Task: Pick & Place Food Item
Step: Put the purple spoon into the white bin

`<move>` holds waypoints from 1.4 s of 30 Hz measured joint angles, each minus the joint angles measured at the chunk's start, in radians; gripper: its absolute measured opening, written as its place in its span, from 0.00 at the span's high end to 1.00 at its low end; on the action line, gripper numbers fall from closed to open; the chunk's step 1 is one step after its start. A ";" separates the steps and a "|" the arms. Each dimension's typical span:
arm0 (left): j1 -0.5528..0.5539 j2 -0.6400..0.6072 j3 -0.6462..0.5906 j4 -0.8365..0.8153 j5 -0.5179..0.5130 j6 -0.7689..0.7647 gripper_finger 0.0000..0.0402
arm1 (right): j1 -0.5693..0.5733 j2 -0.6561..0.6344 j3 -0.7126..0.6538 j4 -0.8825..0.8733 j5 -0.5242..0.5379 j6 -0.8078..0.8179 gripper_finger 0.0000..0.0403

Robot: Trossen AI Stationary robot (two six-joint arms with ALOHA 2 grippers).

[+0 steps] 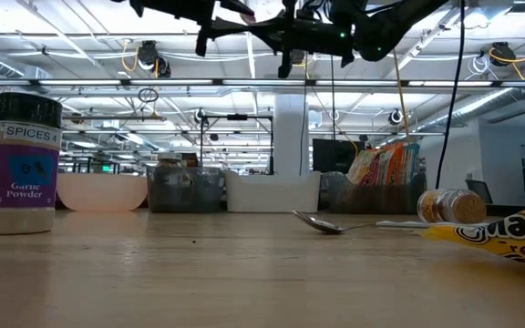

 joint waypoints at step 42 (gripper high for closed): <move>0.057 -0.014 0.001 0.095 0.022 -0.003 0.62 | 0.089 -0.080 -0.002 -0.175 -0.006 -0.115 1.00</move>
